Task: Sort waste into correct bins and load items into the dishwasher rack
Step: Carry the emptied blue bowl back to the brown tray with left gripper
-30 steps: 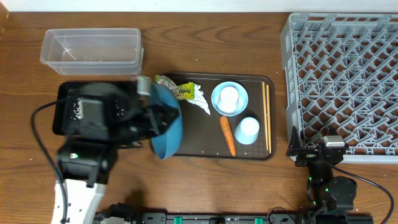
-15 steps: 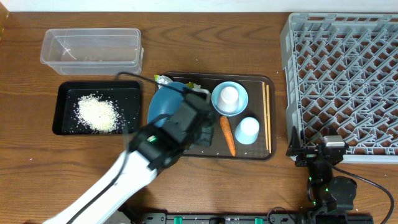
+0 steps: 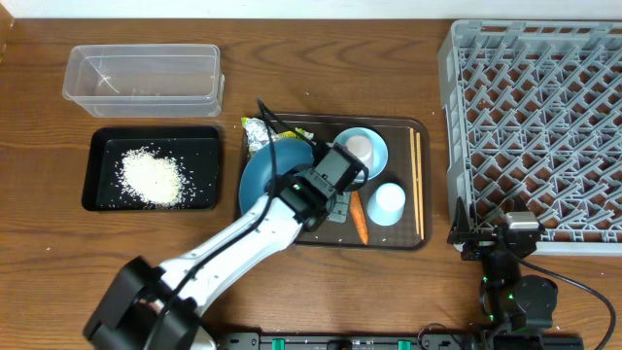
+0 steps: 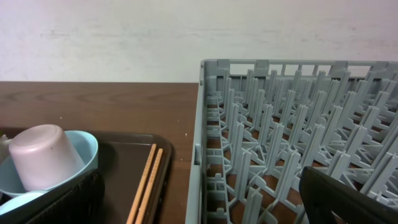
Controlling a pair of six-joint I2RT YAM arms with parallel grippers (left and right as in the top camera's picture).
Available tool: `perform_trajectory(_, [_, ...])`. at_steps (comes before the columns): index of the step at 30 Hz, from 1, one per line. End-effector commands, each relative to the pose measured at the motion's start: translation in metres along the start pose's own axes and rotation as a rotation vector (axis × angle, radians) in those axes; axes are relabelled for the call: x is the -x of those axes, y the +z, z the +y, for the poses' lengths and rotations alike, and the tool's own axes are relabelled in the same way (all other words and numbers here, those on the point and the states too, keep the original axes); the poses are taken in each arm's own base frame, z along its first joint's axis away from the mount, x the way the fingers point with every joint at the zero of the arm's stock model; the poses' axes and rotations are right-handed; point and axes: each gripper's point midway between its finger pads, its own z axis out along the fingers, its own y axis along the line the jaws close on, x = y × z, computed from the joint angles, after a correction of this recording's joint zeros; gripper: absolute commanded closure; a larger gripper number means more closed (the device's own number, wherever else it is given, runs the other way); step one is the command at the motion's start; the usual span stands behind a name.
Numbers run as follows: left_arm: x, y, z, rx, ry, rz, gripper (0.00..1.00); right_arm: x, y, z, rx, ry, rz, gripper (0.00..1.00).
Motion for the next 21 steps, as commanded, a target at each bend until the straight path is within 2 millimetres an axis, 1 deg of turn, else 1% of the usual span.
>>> perform_trajectory(1, [0.003,0.005,0.003,0.029,-0.002,-0.007,0.92,-0.002,0.000,0.005,0.017,-0.016,0.005,0.01])
perform_trajectory(4, [0.002,0.006,0.003,0.031,-0.002,-0.002,0.92,-0.002,0.000,0.005,0.016,-0.016,0.005,0.01])
perform_trajectory(6, [0.000,0.006,0.004,0.034,-0.001,0.003,0.84,-0.002,0.000,0.005,0.016,-0.016,0.005,0.01])
perform_trajectory(7, [-0.001,0.006,0.005,0.036,-0.001,0.008,0.83,-0.002,0.000,0.005,0.017,-0.016,0.005,0.01])
perform_trajectory(9, [-0.003,0.006,0.004,0.030,-0.002,0.020,0.83,-0.002,0.000,0.005,0.017,-0.016,0.005,0.01])
perform_trajectory(11, [-0.007,0.005,-0.002,-0.002,-0.002,0.038,0.83,-0.002,0.000,0.005,0.016,-0.016,0.005,0.01])
perform_trajectory(15, [-0.013,-0.002,-0.008,-0.043,-0.009,0.068,0.83,-0.002,0.000,0.005,0.017,-0.016,0.005,0.01])
perform_trajectory(21, [-0.022,-0.015,-0.001,-0.030,-0.022,0.096,0.83,-0.002,0.000,0.005,0.017,-0.016,0.005,0.01])
